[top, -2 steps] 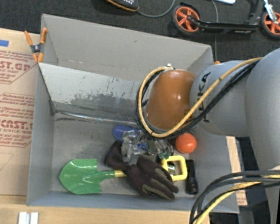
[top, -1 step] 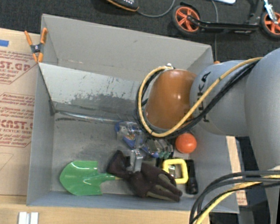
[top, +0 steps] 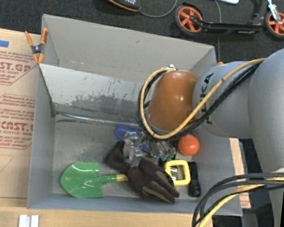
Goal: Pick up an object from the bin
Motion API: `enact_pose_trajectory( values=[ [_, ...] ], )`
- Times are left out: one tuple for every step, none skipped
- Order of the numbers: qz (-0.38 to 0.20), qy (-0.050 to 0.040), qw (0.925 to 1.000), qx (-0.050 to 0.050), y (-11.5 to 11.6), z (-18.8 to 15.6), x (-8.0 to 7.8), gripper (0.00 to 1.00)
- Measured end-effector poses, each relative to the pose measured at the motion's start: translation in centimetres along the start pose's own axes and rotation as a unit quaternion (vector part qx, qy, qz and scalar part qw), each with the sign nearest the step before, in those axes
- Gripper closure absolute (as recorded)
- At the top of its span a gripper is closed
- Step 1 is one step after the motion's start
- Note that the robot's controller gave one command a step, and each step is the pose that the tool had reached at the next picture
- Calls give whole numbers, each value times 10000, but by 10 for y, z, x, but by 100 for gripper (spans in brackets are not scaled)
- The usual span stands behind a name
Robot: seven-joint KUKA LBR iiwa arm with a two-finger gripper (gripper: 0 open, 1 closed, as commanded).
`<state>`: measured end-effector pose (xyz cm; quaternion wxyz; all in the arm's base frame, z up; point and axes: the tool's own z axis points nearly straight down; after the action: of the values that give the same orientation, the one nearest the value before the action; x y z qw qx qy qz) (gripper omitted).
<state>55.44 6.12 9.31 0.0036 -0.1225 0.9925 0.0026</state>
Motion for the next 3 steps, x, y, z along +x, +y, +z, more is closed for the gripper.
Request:
enact_pose_trajectory(
  values=[
    [4, -20, 10000, -1, 0, 0, -1, 0],
    [1, 0, 10000, -1, 0, 0, 0, 100],
    [1, -20, 10000, 0, 0, 0, -1, 0]
  ],
)
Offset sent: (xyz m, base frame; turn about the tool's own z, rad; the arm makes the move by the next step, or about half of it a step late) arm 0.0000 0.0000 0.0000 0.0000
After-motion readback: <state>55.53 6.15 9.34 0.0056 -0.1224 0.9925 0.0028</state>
